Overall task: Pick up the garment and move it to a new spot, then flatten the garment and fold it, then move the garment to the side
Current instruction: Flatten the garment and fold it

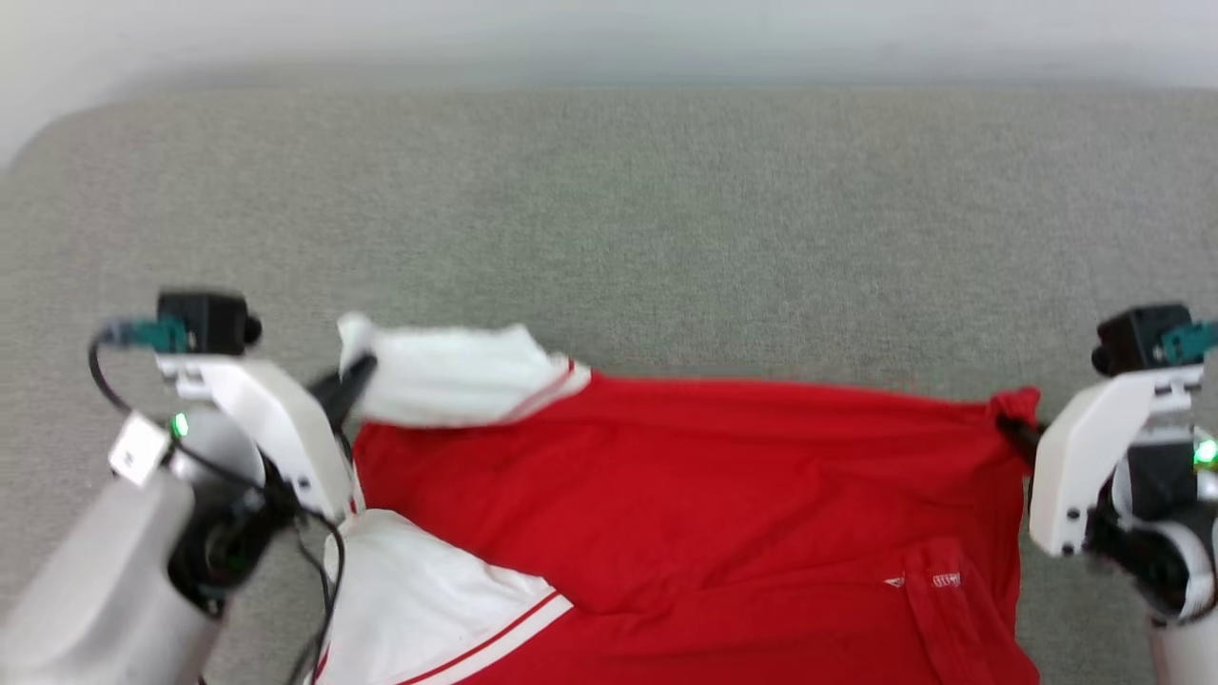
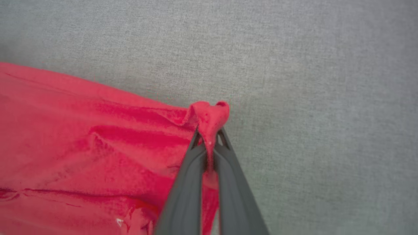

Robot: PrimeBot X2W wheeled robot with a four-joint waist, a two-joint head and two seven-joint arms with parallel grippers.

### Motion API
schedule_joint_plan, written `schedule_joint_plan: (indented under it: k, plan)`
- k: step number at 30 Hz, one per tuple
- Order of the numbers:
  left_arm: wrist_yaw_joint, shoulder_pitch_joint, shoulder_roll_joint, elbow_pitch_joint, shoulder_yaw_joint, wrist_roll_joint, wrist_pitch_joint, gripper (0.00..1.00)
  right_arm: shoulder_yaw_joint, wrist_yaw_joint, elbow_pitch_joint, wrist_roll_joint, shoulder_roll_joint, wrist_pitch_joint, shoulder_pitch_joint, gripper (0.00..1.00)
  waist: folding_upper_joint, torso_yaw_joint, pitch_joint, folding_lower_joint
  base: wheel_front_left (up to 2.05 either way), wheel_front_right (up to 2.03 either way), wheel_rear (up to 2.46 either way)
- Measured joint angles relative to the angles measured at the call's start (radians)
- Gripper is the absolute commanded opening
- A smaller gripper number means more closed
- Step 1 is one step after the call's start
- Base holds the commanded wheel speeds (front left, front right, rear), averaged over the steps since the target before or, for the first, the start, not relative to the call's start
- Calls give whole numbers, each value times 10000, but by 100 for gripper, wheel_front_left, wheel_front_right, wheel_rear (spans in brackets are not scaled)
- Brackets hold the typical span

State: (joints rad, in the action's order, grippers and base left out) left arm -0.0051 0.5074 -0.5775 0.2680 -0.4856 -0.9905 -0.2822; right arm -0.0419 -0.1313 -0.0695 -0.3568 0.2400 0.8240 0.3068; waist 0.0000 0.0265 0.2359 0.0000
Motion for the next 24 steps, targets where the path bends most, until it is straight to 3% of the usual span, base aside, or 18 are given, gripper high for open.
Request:
schedule_joint_plan:
  k: [12,17,18,19,20,21,22,24]
  plan:
    - [1106,-3647,-19,-1402,-198,-556,453,0,-859,0,336,-128,-794,-767,-2578,0,0,403,-1074,-1,0,0,0]
    - [1193,-4409,155,-1402,-337,-782,539,0,-976,2,385,-104,-1122,-959,-3510,0,0,462,-1343,-1,0,0,0]
    - [1193,-4439,234,-1379,-384,-773,602,0,-978,2,362,-82,-1183,-1028,-3624,14,0,464,-1369,-2,0,0,0]
    - [1193,-4439,314,-1333,-458,-734,656,0,-961,2,324,-82,-1218,-1080,-3738,40,0,467,-1392,-2,0,0,0]
    - [1189,-4441,405,-1279,-550,-696,654,11,-947,2,291,-81,-1267,-1271,-3843,100,0,471,-1425,-1,0,0,0]
    - [1149,-4446,523,-1231,-585,-698,700,45,-965,2,284,-81,-1333,-1517,-3918,100,0,473,-1452,-1,0,0,0]
    - [1108,-4446,621,-1166,-612,-683,792,98,-957,2,284,-67,-1384,-1712,-3946,100,0,475,-1486,-1,0,0,0]
    - [1066,-4444,698,-1045,-688,-533,976,100,-1062,2,372,90,-1484,-2410,-4009,100,0,477,-1559,-1,0,0,0]
